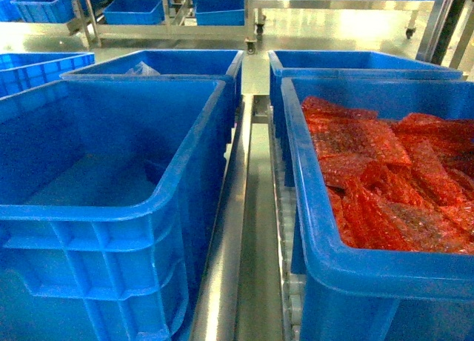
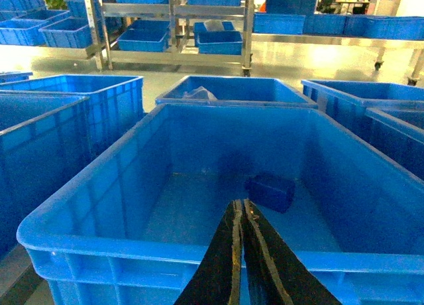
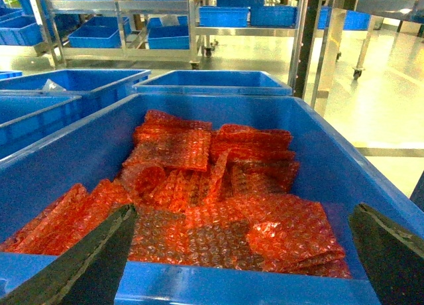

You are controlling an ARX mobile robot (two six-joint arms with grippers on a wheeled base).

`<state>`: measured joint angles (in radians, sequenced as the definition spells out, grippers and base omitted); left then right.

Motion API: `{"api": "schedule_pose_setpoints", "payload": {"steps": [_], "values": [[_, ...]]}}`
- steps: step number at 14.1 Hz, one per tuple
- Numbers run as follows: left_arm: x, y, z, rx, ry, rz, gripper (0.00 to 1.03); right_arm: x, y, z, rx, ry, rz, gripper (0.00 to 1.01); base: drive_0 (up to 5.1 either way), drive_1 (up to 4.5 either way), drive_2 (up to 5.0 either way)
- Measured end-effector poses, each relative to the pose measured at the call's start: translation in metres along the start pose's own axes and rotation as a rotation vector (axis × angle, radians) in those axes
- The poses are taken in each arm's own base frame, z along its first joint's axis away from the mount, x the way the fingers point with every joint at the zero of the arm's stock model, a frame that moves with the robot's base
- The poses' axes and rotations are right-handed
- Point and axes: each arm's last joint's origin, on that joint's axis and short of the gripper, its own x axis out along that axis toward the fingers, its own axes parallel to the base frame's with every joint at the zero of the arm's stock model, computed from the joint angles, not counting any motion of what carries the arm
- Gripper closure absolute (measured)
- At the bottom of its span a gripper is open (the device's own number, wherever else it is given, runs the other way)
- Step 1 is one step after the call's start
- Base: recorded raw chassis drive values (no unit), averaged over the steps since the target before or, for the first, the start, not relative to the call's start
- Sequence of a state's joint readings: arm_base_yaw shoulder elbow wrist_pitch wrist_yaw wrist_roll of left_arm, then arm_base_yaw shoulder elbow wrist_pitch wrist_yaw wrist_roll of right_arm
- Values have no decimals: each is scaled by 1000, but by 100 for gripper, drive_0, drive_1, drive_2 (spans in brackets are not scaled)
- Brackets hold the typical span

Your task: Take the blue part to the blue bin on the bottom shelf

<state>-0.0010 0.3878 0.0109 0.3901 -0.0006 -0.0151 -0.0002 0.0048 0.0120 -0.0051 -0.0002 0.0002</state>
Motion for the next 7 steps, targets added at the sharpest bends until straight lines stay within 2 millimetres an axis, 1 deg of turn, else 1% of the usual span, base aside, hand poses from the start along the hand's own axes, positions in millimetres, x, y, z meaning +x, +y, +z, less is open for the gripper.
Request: {"api": "schedule_pose_setpoints", "payload": {"steps": [2,7], "values": [[-6,0,0,0,-1,0,101,0,0,0,0,0,0,3,0,0,0],[-13,0,0,0,3,0,101,0,0,0,0,0,0,3,0,0,0]]}}
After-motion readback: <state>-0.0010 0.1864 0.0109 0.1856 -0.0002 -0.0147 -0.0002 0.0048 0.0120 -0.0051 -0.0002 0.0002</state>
